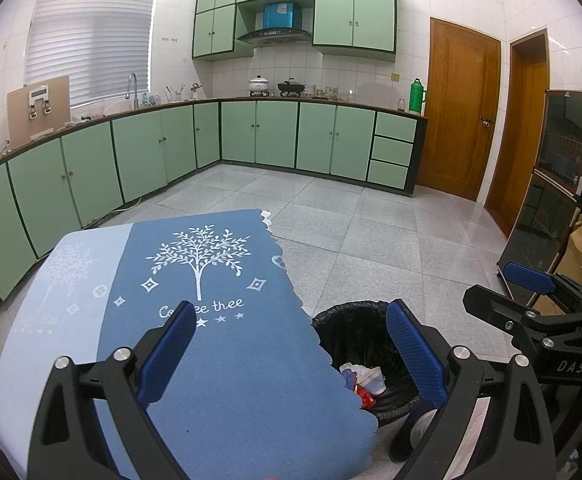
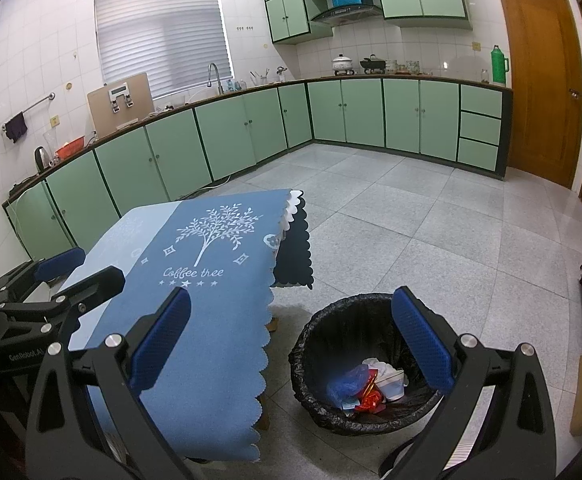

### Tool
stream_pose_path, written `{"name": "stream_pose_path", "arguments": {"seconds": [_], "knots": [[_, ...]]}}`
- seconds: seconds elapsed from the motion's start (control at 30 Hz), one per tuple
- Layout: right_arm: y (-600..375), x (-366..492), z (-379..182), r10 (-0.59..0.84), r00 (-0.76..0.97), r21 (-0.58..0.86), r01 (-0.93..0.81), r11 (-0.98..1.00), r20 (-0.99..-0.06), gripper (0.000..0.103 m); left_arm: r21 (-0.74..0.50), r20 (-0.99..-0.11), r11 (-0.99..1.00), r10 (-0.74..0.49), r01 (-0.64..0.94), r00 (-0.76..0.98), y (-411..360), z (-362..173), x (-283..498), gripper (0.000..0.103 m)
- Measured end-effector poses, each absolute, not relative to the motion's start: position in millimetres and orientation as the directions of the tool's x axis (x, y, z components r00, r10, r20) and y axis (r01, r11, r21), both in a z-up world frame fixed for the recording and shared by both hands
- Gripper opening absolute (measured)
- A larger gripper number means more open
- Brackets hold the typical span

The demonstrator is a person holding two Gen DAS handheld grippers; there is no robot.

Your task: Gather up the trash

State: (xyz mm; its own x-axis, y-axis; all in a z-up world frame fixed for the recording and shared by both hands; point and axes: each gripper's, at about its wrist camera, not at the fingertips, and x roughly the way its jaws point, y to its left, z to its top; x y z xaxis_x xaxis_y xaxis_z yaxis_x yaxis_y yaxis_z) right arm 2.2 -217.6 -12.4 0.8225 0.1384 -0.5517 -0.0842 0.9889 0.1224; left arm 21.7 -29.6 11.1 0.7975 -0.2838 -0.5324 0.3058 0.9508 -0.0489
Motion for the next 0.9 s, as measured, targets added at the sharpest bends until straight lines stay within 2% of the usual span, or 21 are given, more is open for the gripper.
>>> {"name": "stream_pose_path", "arguments": {"seconds": [0.9], "knots": [[-216.3,1.9,-14.1,0.139,0.821,0.122,-0.085,0.989,-0.554,0.098,-0.051,-0.536,0.952,-0.280,0.301,0.796,-27.0,10.6,23.4,0.094]]}}
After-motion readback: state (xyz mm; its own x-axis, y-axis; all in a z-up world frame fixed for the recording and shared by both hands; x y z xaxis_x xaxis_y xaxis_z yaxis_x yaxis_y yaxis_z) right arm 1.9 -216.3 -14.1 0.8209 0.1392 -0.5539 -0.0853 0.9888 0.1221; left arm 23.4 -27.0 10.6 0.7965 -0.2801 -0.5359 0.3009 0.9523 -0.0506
